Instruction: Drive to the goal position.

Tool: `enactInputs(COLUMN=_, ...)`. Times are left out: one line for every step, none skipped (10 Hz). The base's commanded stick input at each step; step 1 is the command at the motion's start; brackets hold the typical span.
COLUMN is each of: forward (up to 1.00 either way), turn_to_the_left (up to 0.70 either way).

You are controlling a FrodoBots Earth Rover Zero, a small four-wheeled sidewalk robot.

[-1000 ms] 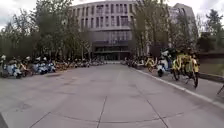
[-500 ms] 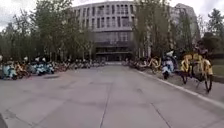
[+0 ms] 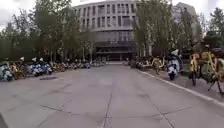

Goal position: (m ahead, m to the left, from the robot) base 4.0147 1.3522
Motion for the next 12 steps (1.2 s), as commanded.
enactInputs(forward=0.7, turn_to_the_left=0.01)
enactInputs(forward=0.7, turn_to_the_left=0.01)
enactInputs(forward=0.7, turn_to_the_left=0.01)
enactInputs(forward=0.7, turn_to_the_left=0.01)
enactInputs(forward=0.7, turn_to_the_left=0.01)
enactInputs(forward=0.7, turn_to_the_left=0.01)
enactInputs(forward=0.7, turn_to_the_left=0.01)
enactInputs(forward=0.7, turn_to_the_left=0.01)
enactInputs(forward=0.7, turn_to_the_left=0.01)
enactInputs(forward=0.7, turn_to_the_left=0.01)
enactInputs(forward=0.7, turn_to_the_left=0.01)
enactInputs(forward=0.7, turn_to_the_left=0.01)
